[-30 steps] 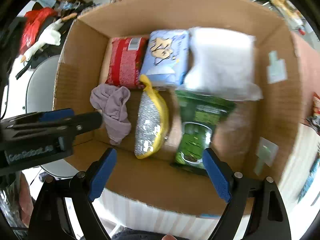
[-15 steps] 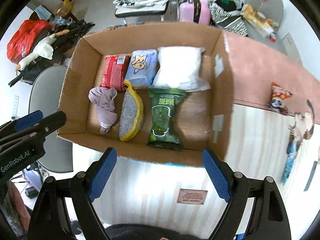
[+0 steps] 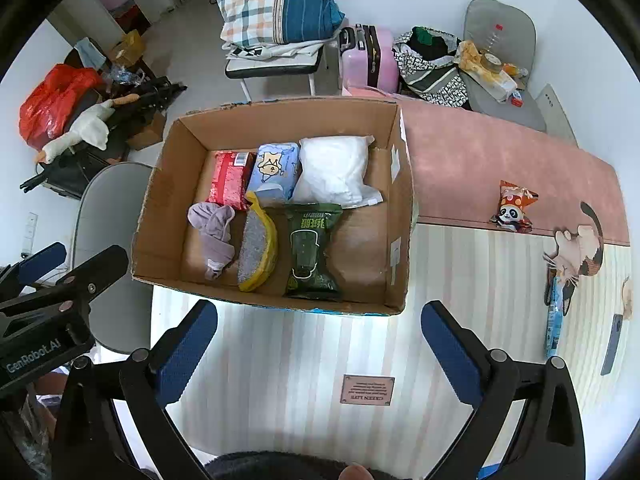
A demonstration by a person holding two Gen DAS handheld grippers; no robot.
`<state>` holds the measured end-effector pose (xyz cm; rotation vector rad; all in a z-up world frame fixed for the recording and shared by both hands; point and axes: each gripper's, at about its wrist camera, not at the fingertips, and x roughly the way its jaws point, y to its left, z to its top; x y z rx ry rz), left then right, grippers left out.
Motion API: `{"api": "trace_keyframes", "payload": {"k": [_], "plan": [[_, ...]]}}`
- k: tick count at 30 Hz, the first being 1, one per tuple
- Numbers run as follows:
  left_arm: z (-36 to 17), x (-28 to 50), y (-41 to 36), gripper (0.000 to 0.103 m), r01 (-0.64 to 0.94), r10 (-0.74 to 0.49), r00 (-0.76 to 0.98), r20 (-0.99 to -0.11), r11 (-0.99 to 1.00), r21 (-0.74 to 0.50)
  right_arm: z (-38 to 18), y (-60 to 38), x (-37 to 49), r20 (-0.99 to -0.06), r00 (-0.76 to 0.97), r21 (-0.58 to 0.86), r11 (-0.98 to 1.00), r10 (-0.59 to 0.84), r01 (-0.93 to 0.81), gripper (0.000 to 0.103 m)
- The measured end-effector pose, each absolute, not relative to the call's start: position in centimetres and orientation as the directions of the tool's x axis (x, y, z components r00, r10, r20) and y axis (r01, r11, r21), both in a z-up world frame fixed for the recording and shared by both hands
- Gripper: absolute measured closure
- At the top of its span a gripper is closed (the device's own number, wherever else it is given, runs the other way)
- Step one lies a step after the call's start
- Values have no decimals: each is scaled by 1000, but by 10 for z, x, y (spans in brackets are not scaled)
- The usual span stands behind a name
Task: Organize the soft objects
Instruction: 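Grasp the orange snack bag with the left tool while the right grasps the blue tube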
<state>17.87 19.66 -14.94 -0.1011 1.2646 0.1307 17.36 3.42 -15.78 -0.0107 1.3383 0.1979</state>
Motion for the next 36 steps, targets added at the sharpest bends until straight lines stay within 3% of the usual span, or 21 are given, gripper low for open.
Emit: {"api": "trace_keyframes", "payload": {"k": [8,17,28,36], "plan": [[-144,187,153,3,-114,76,291,-954,993,44,-156,-21,168,-955,228,179,981,190,-69,0],[-160,236,5,3,114,-19,243,-970,993,9,-181,-191,159,-978,203,88,973,43,215,0],[-253,338,-155,7,263,-117,-50,-992,957,-126,-266,-380,170,-998,68,25,904,-4,426,1],[-326,397,-211,7,270,-89,-186,-979,953,-138,-334,-427,185,-995,-26,71,885,93,460,19]]}}
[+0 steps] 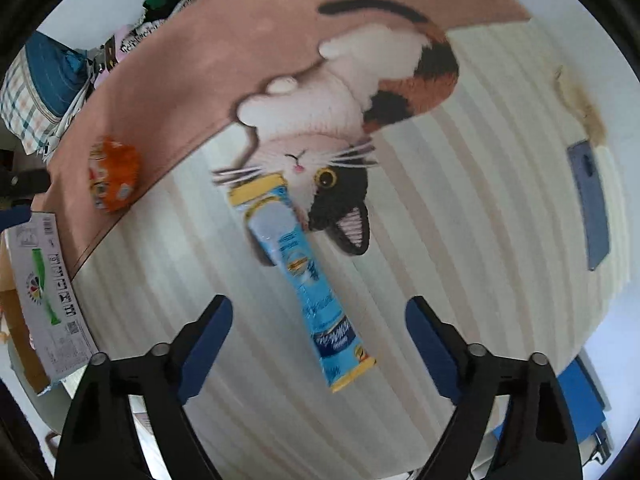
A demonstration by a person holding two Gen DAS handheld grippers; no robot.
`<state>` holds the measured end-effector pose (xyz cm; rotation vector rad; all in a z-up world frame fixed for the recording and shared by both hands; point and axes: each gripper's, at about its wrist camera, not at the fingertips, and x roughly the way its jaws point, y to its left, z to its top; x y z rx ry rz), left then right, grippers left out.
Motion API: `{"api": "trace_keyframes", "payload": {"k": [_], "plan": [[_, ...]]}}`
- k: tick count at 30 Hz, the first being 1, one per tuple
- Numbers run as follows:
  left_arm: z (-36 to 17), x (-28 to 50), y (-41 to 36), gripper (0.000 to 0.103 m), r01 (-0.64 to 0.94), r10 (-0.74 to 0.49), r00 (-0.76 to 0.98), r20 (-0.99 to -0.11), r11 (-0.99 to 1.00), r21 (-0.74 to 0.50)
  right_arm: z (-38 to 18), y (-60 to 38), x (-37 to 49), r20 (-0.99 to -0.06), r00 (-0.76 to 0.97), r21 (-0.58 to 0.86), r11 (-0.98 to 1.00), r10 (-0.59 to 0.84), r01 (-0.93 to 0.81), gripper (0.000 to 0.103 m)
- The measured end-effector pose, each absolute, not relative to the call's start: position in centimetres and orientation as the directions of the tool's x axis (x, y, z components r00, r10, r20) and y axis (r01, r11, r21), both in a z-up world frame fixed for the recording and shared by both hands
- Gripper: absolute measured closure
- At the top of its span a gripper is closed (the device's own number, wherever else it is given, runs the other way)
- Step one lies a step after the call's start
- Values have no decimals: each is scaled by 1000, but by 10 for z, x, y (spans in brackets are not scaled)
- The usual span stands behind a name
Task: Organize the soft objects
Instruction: 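Grasp the orange snack bag with the left tool while the right grasps the blue tube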
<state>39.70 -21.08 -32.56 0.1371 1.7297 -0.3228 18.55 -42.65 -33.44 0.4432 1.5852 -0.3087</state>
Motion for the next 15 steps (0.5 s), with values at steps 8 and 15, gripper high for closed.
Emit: {"api": "trace_keyframes", "payload": {"k": [8,15], "plan": [[-391,405,-238,48,266,-55,-312,-949,953,-143,-371,-435,194,-982,-69,124,883,174,452,44],[-404,400,-242,49,254,-50,-307,-950,958,-133,-394,-422,199,-972,-111,142,889,209,435,57]]}}
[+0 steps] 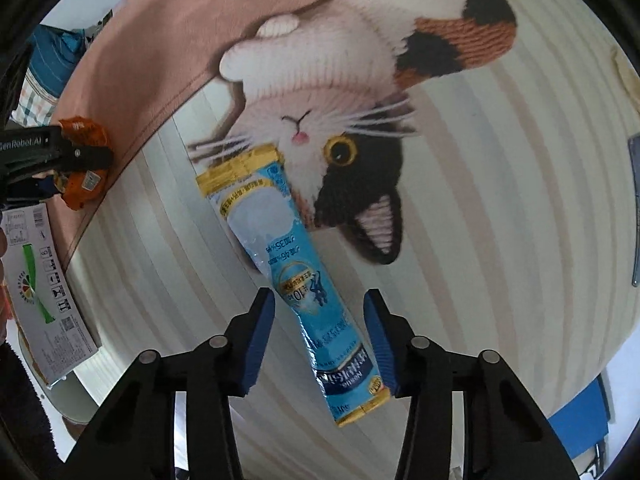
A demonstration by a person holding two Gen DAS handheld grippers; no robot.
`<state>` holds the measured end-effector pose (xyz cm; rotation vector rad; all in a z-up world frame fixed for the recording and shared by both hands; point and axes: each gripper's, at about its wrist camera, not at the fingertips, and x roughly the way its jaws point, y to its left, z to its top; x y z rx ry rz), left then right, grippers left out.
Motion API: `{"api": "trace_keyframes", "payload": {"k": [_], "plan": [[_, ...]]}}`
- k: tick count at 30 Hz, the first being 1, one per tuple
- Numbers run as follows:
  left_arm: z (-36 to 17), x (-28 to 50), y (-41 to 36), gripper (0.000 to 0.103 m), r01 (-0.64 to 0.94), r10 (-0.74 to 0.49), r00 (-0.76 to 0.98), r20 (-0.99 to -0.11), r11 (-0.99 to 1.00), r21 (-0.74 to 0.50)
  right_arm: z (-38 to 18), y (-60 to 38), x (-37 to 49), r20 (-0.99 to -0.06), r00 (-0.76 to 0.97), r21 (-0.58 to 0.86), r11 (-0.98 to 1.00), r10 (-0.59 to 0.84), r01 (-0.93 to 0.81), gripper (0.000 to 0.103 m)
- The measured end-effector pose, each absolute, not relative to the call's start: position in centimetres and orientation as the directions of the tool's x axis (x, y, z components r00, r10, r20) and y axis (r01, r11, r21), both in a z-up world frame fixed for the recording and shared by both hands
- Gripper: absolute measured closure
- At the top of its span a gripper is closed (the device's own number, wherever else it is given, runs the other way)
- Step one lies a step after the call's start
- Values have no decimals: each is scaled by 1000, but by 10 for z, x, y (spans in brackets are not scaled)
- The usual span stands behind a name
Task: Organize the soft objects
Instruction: 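Grasp the orange snack bag with the left tool while the right grasps the blue tube, then drop the orange bag and blue tube into the box and release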
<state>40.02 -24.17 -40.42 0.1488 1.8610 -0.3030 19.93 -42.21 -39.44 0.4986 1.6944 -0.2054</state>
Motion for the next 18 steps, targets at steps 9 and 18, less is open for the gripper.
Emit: {"api": "trace_keyframes", "payload": {"k": [9,18], "plan": [[-386,374,-246,60,270,-27,-218,-976,959,-87,-395,-388,201,-981,-123,92,919,150,384,87],[-304,298,-190,61,243,-179,-98,-979,950,-198,-336,-305,198,-977,-24,194,928,212,319,88]]}}
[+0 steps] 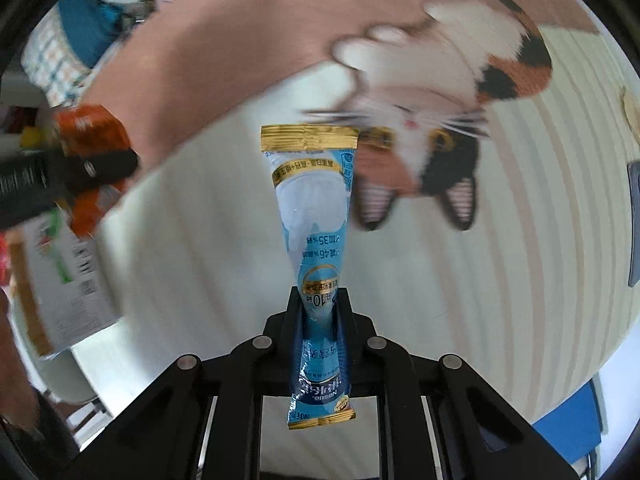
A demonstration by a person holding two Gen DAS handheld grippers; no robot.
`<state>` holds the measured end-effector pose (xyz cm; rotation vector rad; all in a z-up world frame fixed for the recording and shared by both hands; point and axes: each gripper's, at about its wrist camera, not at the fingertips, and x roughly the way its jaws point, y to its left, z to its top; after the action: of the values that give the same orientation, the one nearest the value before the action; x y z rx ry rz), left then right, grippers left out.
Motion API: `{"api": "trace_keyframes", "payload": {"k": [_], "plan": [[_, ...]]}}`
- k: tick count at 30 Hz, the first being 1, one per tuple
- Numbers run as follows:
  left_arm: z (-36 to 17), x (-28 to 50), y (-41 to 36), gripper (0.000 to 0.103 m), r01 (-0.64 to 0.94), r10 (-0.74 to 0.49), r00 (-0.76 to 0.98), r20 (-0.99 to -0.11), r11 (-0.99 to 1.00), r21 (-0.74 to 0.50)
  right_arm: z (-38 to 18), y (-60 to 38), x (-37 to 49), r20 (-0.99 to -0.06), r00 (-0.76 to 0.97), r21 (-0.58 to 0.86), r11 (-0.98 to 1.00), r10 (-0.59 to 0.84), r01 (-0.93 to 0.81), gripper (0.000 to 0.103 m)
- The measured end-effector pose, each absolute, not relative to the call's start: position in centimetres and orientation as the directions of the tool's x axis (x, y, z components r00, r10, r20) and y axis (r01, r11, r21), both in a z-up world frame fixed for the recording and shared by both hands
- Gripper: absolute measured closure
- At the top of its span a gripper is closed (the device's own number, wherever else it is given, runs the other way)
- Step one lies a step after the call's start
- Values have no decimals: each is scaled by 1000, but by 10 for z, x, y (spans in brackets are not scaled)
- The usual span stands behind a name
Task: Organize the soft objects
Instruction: 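Drop the orange bag and blue tube into the box and release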
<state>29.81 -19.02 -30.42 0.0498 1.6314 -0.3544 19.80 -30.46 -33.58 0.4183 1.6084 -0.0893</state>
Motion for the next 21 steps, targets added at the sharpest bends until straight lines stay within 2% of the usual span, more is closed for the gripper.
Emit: {"api": "trace_keyframes", "payload": {"k": [4,11,16,21], "plan": [[-258,276,-123,61,178,-223,-20,-975,958,-223,-292,-248,202,-967,44,255,934,252,249,88],[-209,271,22,61,54,-154,68,-986,987,-150,-214,-158,225,-939,125,332,940,321,77,88],[-207,262,116,61,-63,-63,77,-995,996,-68,-201,-76,245,-936,125,334,943,330,10,88],[-240,258,196,61,-163,13,7,-1000,987,12,-218,-7,265,-951,102,290,957,290,-21,88]]}}
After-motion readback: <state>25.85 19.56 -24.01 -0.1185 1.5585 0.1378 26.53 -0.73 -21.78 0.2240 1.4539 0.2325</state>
